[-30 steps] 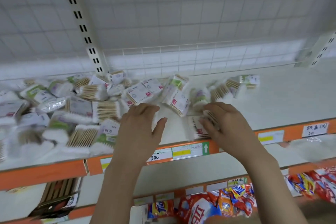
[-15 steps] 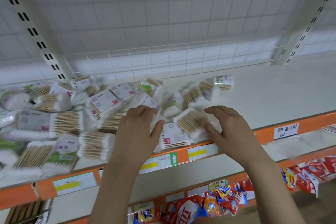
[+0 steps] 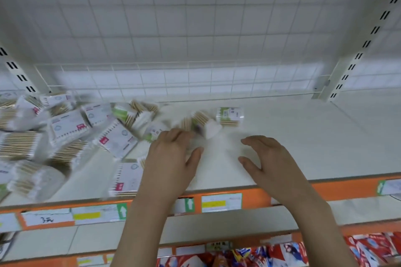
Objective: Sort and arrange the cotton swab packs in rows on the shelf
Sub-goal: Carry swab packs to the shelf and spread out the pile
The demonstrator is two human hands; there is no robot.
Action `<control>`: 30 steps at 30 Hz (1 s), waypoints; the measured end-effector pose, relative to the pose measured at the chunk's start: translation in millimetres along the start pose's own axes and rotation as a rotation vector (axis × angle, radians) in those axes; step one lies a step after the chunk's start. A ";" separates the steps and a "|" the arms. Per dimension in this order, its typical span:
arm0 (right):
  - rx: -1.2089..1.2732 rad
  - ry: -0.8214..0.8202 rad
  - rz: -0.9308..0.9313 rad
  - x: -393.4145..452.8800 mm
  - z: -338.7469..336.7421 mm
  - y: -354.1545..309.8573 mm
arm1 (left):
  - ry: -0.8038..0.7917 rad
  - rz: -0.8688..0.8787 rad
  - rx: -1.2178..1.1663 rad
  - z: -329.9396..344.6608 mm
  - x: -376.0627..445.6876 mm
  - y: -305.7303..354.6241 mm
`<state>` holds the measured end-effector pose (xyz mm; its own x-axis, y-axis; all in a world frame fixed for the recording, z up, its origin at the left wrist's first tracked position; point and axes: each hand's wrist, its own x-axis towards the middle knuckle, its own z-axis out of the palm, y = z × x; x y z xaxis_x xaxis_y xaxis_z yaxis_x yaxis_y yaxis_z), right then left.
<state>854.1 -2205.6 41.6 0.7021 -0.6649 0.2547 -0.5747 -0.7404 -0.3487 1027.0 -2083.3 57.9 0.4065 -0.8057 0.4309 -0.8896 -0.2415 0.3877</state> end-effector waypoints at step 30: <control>-0.265 -0.210 -0.055 135.1 34.7 35.1 | -0.414 0.252 0.412 67.0 108.5 -20.4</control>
<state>943.4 -2318.0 32.6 0.7906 -0.6088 0.0659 -0.6034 -0.7928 -0.0862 1075.2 -2202.0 42.2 0.1330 -0.9874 0.0855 -0.9882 -0.1388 -0.0656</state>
